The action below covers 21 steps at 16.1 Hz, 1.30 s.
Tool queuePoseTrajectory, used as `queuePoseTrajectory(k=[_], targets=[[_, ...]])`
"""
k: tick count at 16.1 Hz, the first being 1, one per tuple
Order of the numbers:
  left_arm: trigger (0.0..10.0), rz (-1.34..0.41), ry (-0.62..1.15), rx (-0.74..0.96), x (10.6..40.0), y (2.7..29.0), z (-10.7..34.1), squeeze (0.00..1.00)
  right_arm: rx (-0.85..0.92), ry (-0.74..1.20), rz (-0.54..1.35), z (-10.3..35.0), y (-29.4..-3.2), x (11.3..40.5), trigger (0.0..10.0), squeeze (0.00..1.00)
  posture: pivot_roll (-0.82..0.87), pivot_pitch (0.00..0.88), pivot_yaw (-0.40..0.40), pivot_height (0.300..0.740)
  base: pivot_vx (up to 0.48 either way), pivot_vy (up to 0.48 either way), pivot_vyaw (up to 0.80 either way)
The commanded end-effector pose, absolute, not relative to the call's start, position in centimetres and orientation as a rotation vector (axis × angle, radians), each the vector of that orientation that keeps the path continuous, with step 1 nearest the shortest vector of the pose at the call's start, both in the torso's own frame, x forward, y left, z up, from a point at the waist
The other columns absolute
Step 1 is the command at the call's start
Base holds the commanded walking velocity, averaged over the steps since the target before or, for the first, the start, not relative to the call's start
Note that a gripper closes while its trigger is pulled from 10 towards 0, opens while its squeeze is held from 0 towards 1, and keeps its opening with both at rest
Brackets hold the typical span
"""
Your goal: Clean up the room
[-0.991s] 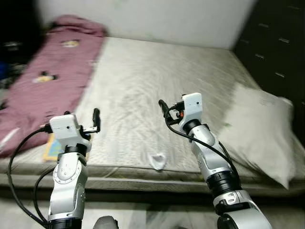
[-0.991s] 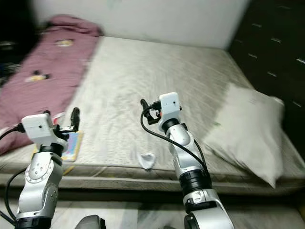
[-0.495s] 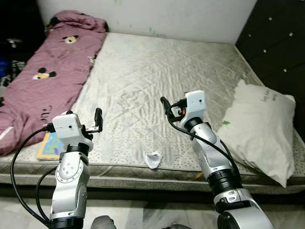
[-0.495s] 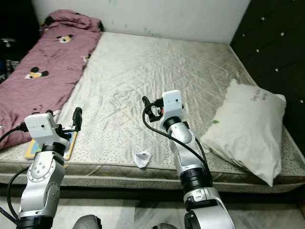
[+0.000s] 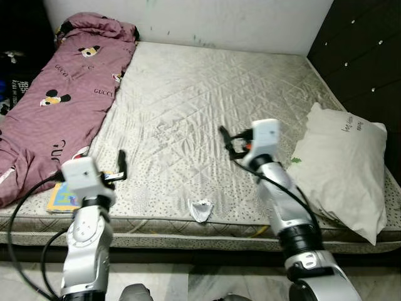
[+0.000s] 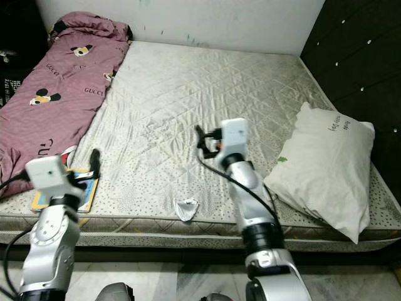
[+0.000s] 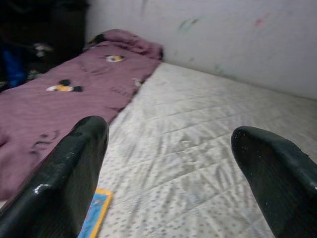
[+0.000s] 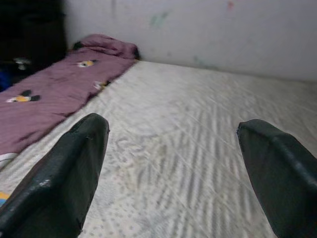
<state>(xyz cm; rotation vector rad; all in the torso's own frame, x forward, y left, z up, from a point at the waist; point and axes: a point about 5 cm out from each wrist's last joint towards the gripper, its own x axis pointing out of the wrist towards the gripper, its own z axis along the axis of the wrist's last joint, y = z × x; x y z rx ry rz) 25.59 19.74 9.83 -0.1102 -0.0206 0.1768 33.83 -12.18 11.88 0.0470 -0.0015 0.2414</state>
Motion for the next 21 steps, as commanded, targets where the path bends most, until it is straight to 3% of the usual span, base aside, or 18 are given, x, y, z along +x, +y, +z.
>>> queuePoseTrajectory(k=[1, 6, 16, 21], targets=[[10.0, 0.215, -0.017, -0.101, 25.35, 20.41, 9.77, 0.0, 0.078, 0.008, 0.176, 12.04, -13.54, 33.67, 10.0, 0.0, -0.01, 0.0, -0.086, 0.74, 0.0, 0.0, 0.0], [10.0, 0.196, -0.035, -0.108, 25.65, 20.27, 10.18, 0.0, 0.088, 0.023, 0.145, 11.98, -14.03, 33.34, 10.0, 0.0, -0.02, 0.0, -0.076, 0.74, 0.0, 0.0, -0.48], [10.0, 0.208, -0.04, -0.094, 25.46, 20.38, 10.3, 0.0, 0.111, 0.017, 0.179, 12.32, -13.26, 32.75, 10.0, 0.0, -0.02, 0.0, -0.069, 0.74, 0.0, 0.0, 0.0], [10.0, 0.202, -0.039, -0.097, 25.51, 20.28, 10.3, 0.0, 0.111, 0.02, 0.193, 12.31, -13.06, 32.69, 10.0, 0.0, -0.02, 0.0, -0.068, 0.692, 0.0, 0.0, 0.0]])
